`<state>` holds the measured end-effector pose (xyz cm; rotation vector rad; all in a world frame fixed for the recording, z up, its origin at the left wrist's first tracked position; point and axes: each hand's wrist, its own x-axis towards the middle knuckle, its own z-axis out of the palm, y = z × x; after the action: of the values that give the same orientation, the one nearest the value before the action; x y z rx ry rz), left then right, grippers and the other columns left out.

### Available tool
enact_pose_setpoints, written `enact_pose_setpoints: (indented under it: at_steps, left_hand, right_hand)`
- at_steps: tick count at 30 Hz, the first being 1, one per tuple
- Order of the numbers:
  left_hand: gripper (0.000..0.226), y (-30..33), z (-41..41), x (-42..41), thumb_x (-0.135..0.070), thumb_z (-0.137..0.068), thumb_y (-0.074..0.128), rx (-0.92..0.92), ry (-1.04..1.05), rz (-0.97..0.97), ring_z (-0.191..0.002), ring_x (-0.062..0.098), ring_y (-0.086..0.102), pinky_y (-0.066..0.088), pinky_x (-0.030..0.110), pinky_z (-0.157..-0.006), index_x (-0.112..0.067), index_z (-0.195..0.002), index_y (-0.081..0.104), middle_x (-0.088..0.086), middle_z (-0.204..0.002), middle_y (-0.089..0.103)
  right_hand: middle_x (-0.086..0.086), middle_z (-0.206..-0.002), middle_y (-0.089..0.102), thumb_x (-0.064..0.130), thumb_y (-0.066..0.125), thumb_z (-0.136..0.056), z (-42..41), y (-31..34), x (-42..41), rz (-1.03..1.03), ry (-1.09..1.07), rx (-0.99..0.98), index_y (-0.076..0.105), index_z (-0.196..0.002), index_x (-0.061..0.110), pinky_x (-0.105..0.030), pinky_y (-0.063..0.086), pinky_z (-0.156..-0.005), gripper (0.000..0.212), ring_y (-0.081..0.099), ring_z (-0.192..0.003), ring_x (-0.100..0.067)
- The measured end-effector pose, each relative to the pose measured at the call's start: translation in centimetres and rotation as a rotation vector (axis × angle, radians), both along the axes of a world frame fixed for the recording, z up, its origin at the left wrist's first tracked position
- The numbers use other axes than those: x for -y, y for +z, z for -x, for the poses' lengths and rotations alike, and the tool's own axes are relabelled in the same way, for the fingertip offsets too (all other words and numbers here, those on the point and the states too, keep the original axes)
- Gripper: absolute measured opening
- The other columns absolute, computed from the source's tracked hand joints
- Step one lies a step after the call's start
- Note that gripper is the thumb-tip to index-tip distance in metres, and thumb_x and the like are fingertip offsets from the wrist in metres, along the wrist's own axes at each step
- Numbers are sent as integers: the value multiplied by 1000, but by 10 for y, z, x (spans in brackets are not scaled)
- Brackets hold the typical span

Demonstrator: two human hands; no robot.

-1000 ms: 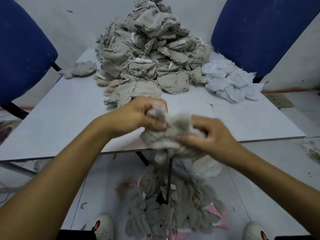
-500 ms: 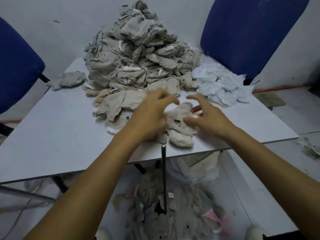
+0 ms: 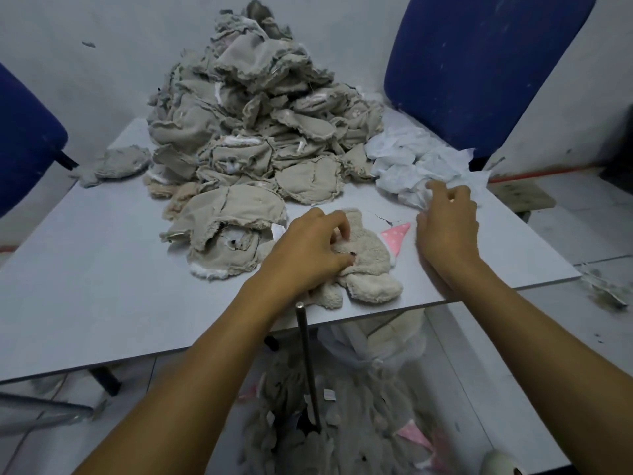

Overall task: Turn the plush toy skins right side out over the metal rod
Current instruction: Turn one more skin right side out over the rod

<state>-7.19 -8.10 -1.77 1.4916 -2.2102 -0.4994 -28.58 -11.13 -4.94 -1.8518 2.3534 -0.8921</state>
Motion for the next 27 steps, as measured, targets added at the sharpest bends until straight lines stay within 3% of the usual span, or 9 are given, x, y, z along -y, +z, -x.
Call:
enact_pose_setpoints:
  at_steps: [5,9,13,15,18,20,21,24,27]
  left_hand:
    - [7,1,1,-4,-18,-88,66,37,16,97,-84,18,56,48,34,-73,-17,-96,67,-12,-76,49]
    - [17,1,0,-5,-10,-87,59,-9,94,198,-84,19,54,47,34,-75,-15,-98,71,-4,-84,51]
    - [17,-1,1,-7,-15,-90,57,59,51,131,-90,23,56,48,38,-80,-16,-102,69,-3,-90,50]
    - [18,-1,0,-6,-17,-91,58,77,54,110,-94,24,59,49,38,-83,-16,-104,71,0,-91,60]
    - [20,0,1,-6,-17,-90,61,32,101,104,-91,24,64,52,35,-84,-16,-102,77,7,-91,74]
    - [17,0,4,-8,-18,-89,62,-16,123,49,-81,22,62,51,30,-74,-17,-93,79,5,-76,71]
    - [16,0,6,-8,-18,-87,62,-37,128,18,-75,20,58,48,27,-66,-18,-86,78,1,-67,66]
    - [15,-1,4,-7,-15,-82,64,-165,140,-78,-66,9,55,36,13,-52,-24,-78,76,-8,-63,62]
    - [21,-3,0,-6,-9,-82,66,-471,196,-249,-59,11,57,43,22,-58,-28,-81,74,-7,-63,66]
  right_hand:
    - [-22,-121,58,13,55,-100,16,4,7,54,-59,-22,60,-124,4,-41,43,-89,27,54,-109,-37]
    - [-15,-96,68,15,59,-97,17,11,6,75,13,65,70,-98,4,-31,39,-73,16,56,-83,-24]
    - [-14,-111,59,25,49,-100,-2,30,1,108,95,299,61,-105,11,-38,46,-84,19,55,-101,-28]
    - [-8,-104,53,26,37,-103,-17,39,-6,130,123,481,45,-108,14,-39,47,-77,15,54,-98,-29]
    - [-4,-100,52,30,33,-107,-42,45,-21,90,106,970,35,-114,18,-49,58,-67,14,64,-91,-31]
    - [-6,-109,50,29,36,-107,-60,45,-31,18,95,1254,36,-116,20,-36,57,-47,12,64,-84,-29]
    - [-5,-112,48,27,39,-107,-68,44,-35,-10,107,1327,37,-116,20,-32,56,-46,11,62,-87,-27]
    - [-9,-114,51,25,56,-101,-83,35,-42,-53,173,1453,46,-111,20,-33,60,-59,15,64,-92,-27]
    - [-13,-118,56,21,76,-77,-80,26,-48,-107,303,1363,52,-112,29,-35,56,-62,43,66,-79,-24]
